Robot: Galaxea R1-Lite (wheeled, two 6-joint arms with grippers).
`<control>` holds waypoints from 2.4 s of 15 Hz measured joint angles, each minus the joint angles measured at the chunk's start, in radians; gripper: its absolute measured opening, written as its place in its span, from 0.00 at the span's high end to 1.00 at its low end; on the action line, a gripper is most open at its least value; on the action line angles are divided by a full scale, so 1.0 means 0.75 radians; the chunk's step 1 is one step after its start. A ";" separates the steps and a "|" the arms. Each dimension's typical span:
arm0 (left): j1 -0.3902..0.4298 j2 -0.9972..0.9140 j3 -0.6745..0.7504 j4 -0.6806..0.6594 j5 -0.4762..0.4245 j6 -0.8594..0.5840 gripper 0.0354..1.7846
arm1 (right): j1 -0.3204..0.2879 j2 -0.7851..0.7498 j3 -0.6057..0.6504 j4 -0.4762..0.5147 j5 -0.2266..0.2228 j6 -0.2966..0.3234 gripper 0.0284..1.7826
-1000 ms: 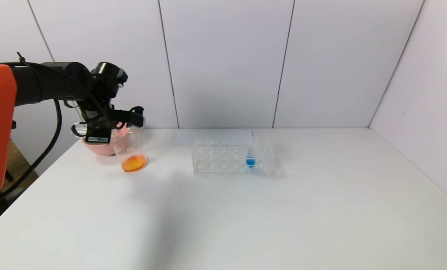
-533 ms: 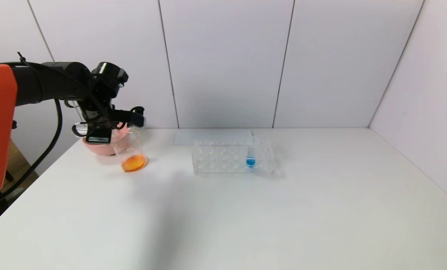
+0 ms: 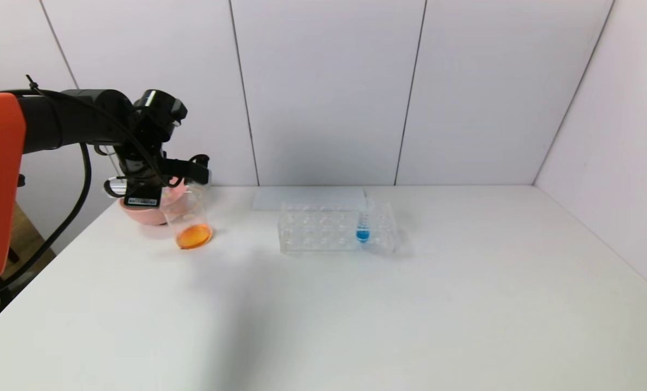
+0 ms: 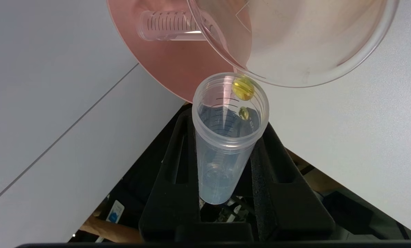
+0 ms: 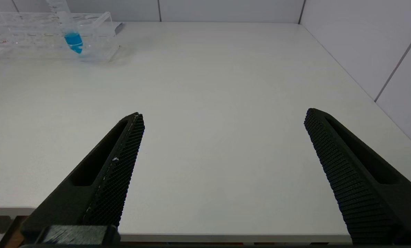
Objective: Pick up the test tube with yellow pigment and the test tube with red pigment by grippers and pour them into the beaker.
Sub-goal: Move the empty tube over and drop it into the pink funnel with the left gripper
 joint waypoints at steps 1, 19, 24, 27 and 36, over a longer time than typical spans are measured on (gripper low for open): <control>-0.001 0.001 0.000 0.001 0.003 0.000 0.77 | 0.000 0.000 0.000 0.000 0.000 0.001 0.05; -0.017 0.001 0.001 -0.018 0.062 0.043 0.77 | 0.000 0.000 0.000 0.000 0.000 0.000 0.05; -0.014 -0.048 0.018 -0.101 -0.056 -0.056 0.77 | 0.000 0.000 0.000 0.000 0.001 0.000 0.05; 0.013 -0.082 0.022 -0.122 -0.228 -0.218 0.77 | 0.000 0.000 0.000 0.000 0.001 0.000 0.05; 0.133 -0.142 0.022 -0.287 -0.547 -0.731 0.77 | 0.000 0.000 0.000 0.000 0.000 0.001 0.05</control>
